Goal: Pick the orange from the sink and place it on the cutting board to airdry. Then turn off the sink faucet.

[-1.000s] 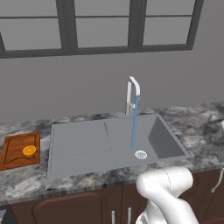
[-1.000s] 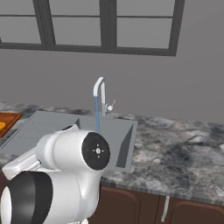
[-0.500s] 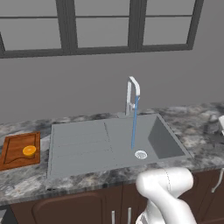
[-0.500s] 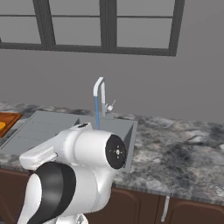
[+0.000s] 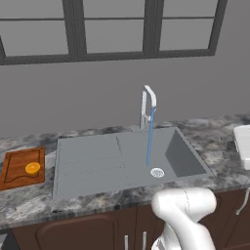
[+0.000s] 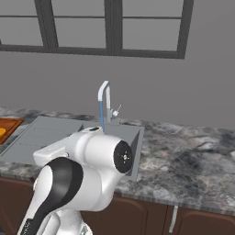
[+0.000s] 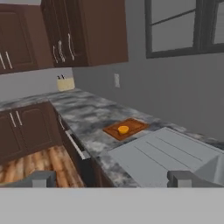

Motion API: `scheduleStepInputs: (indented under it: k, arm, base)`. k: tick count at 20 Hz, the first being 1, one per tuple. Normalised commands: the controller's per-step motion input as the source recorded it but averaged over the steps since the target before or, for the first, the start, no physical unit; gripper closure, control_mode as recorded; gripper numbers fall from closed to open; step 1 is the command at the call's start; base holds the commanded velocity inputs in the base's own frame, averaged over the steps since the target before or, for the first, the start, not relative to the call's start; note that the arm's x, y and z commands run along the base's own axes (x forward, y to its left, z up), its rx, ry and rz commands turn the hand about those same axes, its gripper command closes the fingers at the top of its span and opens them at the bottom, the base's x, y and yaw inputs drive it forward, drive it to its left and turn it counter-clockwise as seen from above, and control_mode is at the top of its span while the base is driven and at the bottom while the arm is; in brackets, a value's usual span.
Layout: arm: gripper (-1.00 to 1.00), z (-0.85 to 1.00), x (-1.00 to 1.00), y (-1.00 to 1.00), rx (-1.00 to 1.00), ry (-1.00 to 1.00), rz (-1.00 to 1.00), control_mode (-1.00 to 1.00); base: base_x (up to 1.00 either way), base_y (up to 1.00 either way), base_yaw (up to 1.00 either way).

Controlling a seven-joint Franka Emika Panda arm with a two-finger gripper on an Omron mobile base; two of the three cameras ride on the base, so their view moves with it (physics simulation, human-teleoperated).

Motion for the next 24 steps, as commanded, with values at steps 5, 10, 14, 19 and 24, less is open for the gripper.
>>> scheduleStepInputs:
  k: [5, 10, 14, 19, 24]
  arm:
    - [-1.00, 0.00, 0.62, -0.19, 0.07, 0.00, 0.02, -1.00]
    - [-1.00, -0.02, 0.59, -0.08, 0.09, 0.00, 0.08, -1.00]
    - [-1.00, 0.00, 0.55, -0.06, 0.09, 0.00, 0.11, -1.00]
    - [-1.00, -0.04, 0.46, -0.11, 0.08, 0.00, 0.05, -1.00]
    - [-1.00, -0.15, 0.41, -0.08, 0.07, 0.00, 0.00, -1.00]
  base:
    - [0.00, 0.00, 0.00]
    - [0.00, 0.00, 0.00]
    - [0.00, 0.00, 0.00]
    - [0.00, 0.00, 0.00]
    - [0.00, 0.00, 0.00]
